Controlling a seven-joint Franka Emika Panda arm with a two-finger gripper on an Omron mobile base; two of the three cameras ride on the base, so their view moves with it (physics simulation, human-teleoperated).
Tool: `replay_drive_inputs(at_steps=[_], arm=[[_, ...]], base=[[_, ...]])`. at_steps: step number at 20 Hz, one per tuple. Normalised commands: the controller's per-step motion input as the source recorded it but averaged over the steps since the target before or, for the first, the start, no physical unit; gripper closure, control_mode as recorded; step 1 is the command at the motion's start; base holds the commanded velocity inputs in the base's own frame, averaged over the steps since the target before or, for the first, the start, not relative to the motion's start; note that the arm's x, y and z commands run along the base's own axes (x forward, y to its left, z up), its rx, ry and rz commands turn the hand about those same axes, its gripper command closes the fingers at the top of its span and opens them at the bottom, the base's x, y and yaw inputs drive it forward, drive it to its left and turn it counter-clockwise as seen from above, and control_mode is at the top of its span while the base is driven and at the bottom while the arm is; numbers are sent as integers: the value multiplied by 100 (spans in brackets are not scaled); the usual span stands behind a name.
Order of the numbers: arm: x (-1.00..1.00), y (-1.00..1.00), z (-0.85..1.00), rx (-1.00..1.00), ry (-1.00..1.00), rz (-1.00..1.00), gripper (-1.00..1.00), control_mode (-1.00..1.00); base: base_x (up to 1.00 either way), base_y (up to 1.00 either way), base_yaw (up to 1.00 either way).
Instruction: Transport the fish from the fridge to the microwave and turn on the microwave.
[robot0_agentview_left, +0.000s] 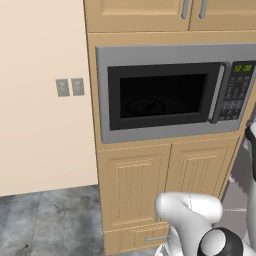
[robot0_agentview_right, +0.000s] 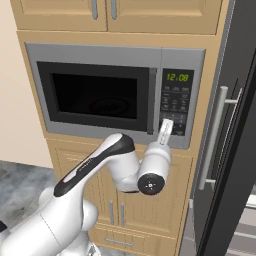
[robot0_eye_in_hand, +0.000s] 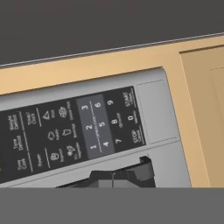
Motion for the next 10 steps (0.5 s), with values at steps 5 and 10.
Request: replay_drive_inputs(at_steps=[5, 10], arm=[[10, -9, -7, 0, 0, 0, 100, -100], [9, -9, -5, 0, 0, 0, 100, -100]], base=[[0, 0, 0], [0, 0, 0]])
